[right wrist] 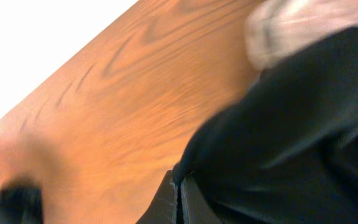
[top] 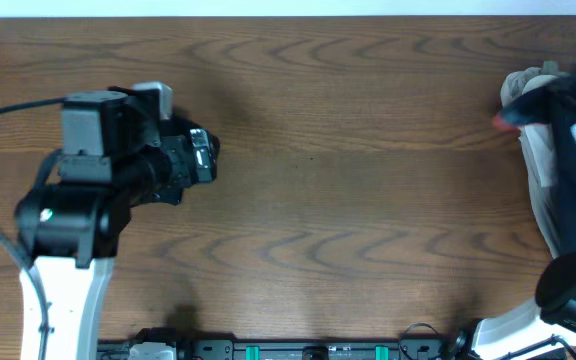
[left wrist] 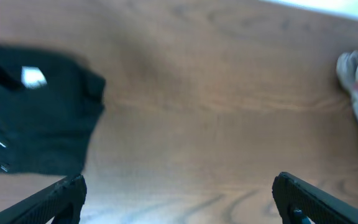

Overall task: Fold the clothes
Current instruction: 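Pull the black pants left onto the table with the right gripper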

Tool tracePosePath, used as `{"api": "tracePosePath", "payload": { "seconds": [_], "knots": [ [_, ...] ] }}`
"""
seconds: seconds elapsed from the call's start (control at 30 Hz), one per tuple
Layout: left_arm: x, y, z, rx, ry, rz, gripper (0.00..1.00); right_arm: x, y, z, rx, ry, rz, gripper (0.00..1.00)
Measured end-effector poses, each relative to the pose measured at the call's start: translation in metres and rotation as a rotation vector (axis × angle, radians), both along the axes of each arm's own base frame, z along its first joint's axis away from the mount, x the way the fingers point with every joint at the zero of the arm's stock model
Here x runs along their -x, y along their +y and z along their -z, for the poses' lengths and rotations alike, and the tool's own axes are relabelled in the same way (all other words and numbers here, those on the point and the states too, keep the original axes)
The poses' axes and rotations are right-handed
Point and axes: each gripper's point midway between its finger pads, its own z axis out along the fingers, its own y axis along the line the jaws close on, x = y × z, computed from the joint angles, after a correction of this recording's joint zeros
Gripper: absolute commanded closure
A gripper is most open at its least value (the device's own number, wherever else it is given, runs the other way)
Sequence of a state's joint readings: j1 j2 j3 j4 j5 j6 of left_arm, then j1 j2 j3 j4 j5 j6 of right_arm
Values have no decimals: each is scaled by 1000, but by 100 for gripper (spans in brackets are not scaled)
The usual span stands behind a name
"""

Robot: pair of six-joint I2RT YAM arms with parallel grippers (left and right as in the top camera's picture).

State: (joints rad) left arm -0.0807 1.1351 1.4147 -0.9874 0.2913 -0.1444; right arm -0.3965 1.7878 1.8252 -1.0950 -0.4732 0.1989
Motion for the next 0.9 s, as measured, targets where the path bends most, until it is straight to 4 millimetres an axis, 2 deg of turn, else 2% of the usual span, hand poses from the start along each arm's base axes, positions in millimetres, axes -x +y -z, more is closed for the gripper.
{"api": "tracePosePath", "payload": {
  "seconds": [0.13, 0.27, 0.43, 0.53, 0.63, 0.7, 0.83, 0.9],
  "knots": [
    [6, 8, -21, -28, -66, -26, 2, -8, 73, 14, -10, 44, -179, 99],
    [16, 20, -16, -84, -40, -73, 2, -6, 150, 31, 15, 92, -359, 99],
    [24, 35, -7, -147, 6, -125, 2, 16, 251, 51, 53, 139, -595, 99],
    [28, 39, -3, -169, 28, -141, 2, 35, 296, 59, 86, 151, -705, 98],
    [32, 42, 2, -183, 57, -145, 2, 48, 319, 63, 138, 158, -747, 83],
    [33, 42, 8, -190, 85, -145, 2, 52, 326, 66, 199, 153, -760, 84],
    [31, 43, 21, -204, 149, -141, 2, 47, 315, 71, 321, 159, -697, 89],
    [28, 42, 29, -208, 187, -136, 2, 40, 303, 72, 365, 162, -647, 78]
  ]
}}
